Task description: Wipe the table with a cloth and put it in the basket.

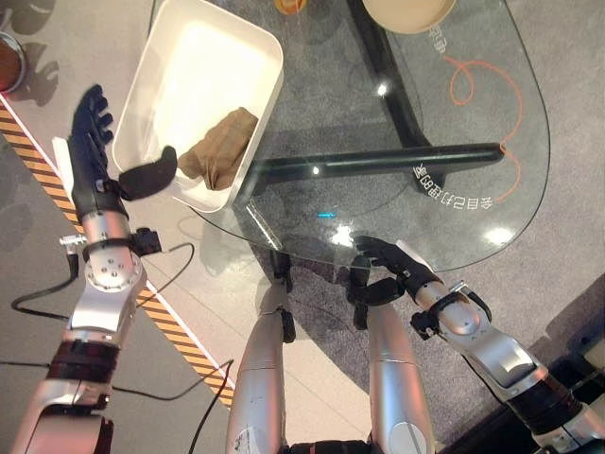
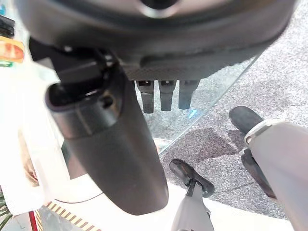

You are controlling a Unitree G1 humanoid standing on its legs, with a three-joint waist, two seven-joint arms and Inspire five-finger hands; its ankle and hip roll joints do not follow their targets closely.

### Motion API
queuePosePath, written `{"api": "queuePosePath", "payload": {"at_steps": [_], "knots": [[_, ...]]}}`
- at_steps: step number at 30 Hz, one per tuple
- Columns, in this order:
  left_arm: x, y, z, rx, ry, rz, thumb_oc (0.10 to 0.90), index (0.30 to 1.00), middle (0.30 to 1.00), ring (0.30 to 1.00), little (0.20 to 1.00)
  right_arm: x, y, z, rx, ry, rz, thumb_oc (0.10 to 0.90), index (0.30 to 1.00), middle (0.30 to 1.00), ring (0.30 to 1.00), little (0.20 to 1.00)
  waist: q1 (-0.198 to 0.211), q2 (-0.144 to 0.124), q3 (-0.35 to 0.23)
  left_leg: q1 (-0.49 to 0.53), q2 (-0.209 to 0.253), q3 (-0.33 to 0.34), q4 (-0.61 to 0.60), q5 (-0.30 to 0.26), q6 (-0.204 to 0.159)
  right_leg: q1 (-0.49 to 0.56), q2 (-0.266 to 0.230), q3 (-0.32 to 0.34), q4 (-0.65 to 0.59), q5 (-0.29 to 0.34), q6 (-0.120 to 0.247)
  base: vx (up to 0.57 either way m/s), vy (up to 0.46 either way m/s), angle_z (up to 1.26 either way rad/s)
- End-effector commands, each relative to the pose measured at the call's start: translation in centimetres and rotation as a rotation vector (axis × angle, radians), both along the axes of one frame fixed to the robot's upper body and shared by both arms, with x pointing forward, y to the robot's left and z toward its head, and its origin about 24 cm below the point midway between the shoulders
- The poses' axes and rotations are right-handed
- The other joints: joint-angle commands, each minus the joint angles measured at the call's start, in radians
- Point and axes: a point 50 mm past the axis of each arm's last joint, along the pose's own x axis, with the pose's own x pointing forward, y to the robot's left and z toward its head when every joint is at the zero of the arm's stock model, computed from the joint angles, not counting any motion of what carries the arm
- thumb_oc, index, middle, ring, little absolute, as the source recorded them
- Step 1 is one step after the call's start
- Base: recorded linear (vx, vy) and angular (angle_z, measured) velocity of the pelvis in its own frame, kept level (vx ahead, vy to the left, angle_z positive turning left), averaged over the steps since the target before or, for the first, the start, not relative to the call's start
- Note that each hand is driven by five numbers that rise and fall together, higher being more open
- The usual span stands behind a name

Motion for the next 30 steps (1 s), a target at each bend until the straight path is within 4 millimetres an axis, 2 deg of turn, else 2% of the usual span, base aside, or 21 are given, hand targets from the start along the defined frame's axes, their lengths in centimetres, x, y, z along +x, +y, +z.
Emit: {"api": "queuePosePath", "payload": {"at_steps": [1, 4, 7, 8, 10, 11, 14, 15, 17, 21, 24, 25, 30], "knots": [[-1.7, -1.3, -0.2, 0.026, -0.038, -0.105, 0.8, 0.9, 0.9, 0.9, 0.9, -1.6, 0.3, 0.5, 0.083, -0.099, 0.065, 0.8, 0.9, 0.9, 0.9, 0.9, 0.011, -0.012, -0.026, 0.079, -0.102, 0.006, 0.161, -0.218, 0.012, 0.155, 0.094, -0.014, -0.248, 0.092, 0.033, -0.03, -0.115, 0.01], [-2.4, -2.0, -3.5, -0.09, 0.111, -0.201, 0.8, 0.9, 0.9, 0.9, 0.9, -2.1, -0.7, -0.9, 0.093, -0.061, 0.039, 0.8, 0.9, 0.9, 0.9, 0.9, 0.021, -0.015, -0.026, 0.154, -0.1, -0.012, 0.135, -0.213, 0.011, 0.228, 0.099, -0.018, -0.257, 0.083, 0.033, -0.03, -0.133, 0.11], [-2.9, -2.5, -6.9, -0.325, 0.259, -0.291, 0.8, 0.9, 0.9, 0.9, 0.9, -2.3, -1.3, -2.3, 0.097, -0.024, 0.01, 0.8, 0.9, 0.9, 0.9, 0.9, 0.027, -0.015, -0.026, 0.219, -0.098, -0.026, 0.111, -0.205, 0.007, 0.295, 0.1, -0.022, -0.273, 0.081, 0.033, -0.02, -0.112, 0.08], [-3.5, -3.3, -9.9, -0.42, 0.365, -0.332, 0.8, 0.9, 0.9, 0.9, 0.9, -2.5, -1.5, -3.5, 0.096, 0.0, -0.012, 0.8, 0.9, 0.9, 0.9, 0.9, 0.031, -0.014, -0.026, 0.266, -0.096, -0.032, 0.093, -0.201, 0.006, 0.347, 0.099, -0.029, -0.285, 0.078, 0.034, -0.01, -0.144, 0.0], [-4.4, -4.0, -12.1, -0.494, 0.443, -0.346, 0.8, 0.9, 0.9, 0.9, 0.9, -2.7, -1.7, -4.4, 0.102, 0.028, -0.04, 0.8, 0.9, 0.9, 0.9, 0.9, 0.035, -0.015, -0.026, 0.316, -0.093, -0.036, 0.078, -0.2, 0.003, 0.406, 0.099, -0.035, -0.305, 0.075, 0.033, 0.0, -0.129, -0.01], [-4.5, -4.1, -12.5, -0.52, 0.459, -0.343, 0.8, 0.9, 0.9, 0.9, 0.9, -2.7, -1.7, -4.5, 0.101, 0.03, -0.046, 0.8, 0.9, 0.9, 0.9, 0.9, 0.036, -0.015, -0.026, 0.323, -0.092, -0.037, 0.073, -0.196, 0.003, 0.414, 0.099, -0.036, -0.312, 0.079, 0.032, -0.01, -0.111, 0.07], [-7.1, -4.4, -16.6, -0.623, 0.628, -0.331, 0.8, 0.9, 0.9, 0.9, 0.9, -3.4, -2.5, -6.3, 0.11, 0.09, -0.103, 0.8, 0.9, 0.9, 0.9, 0.9, 0.048, -0.02, -0.063, 0.39, -0.091, -0.048, 0.04, -0.195, -0.003, 0.503, 0.094, -0.058, -0.366, 0.086, 0.03, 0.02, -0.112, 0.13], [-7.4, -4.5, -17.0, -0.64, 0.65, -0.332, 0.8, 0.9, 0.9, 0.9, 0.9, -3.5, -2.6, -6.5, 0.109, 0.095, -0.108, 0.8, 0.9, 0.9, 0.9, 0.9, 0.049, -0.021, -0.067, 0.395, -0.09, -0.049, 0.038, -0.195, -0.003, 0.51, 0.094, -0.059, -0.371, 0.087, 0.03, 0.02, -0.104, 0.05], [-9.4, -4.9, -19.4, -0.662, 0.756, -0.328, 0.8, 0.9, 0.9, 0.9, 0.9, -4.5, -3.3, -8.0, 0.124, 0.156, -0.158, 0.8, 0.9, 0.9, 0.9, 0.9, 0.06, -0.032, -0.11, 0.44, -0.087, -0.056, 0.014, -0.198, -0.007, 0.574, 0.091, -0.07, -0.411, 0.091, 0.032, 0.04, -0.132, 0.02], [-10.5, -5.2, -21.0, -0.676, 0.81, -0.287, 0.8, 0.9, 0.9, 0.9, 0.9, -5.5, -3.6, -9.8, 0.116, 0.227, -0.199, 0.8, 0.9, 0.9, 0.9, 0.9, 0.064, -0.043, -0.153, 0.491, -0.083, -0.063, -0.024, -0.198, -0.009, 0.632, 0.092, -0.074, -0.453, 0.098, 0.037, 0.06, -0.083, 0.13], [-12.1, -5.7, -23.5, -0.728, 0.896, -0.212, 0.8, 0.9, 0.9, 0.9, 0.9, -6.9, -3.6, -12.5, 0.123, 0.339, -0.265, 0.8, 0.9, 0.9, 0.9, 0.9, 0.067, -0.056, -0.21, 0.542, -0.079, -0.072, -0.052, -0.2, -0.01, 0.687, 0.087, -0.08, -0.489, 0.106, 0.045, 0.07, -0.074, 0.1], [-13.0, -6.4, -25.1, -0.733, 0.972, -0.181, 0.8, 0.9, 0.9, 0.9, 0.9, -7.5, -3.3, -14.1, 0.117, 0.413, -0.3, 0.8, 0.9, 0.9, 0.9, 0.9, 0.069, -0.062, -0.245, 0.564, -0.074, -0.074, -0.059, -0.203, -0.008, 0.71, 0.085, -0.082, -0.5, 0.111, 0.046, 0.08, -0.062, 0.1], [-14.9, -7.4, -28.0, -0.716, 1.142, -0.138, 0.8, 0.9, 0.9, 0.9, 0.9, -9.5, -2.9, -17.5, 0.117, 0.602, -0.397, 0.8, 0.9, 0.9, 0.9, 0.9, 0.07, -0.068, -0.326, 0.625, -0.058, -0.074, -0.091, -0.208, -0.004, 0.767, 0.087, -0.077, -0.529, 0.116, 0.052, 0.08, -0.042, 0.08]]}}
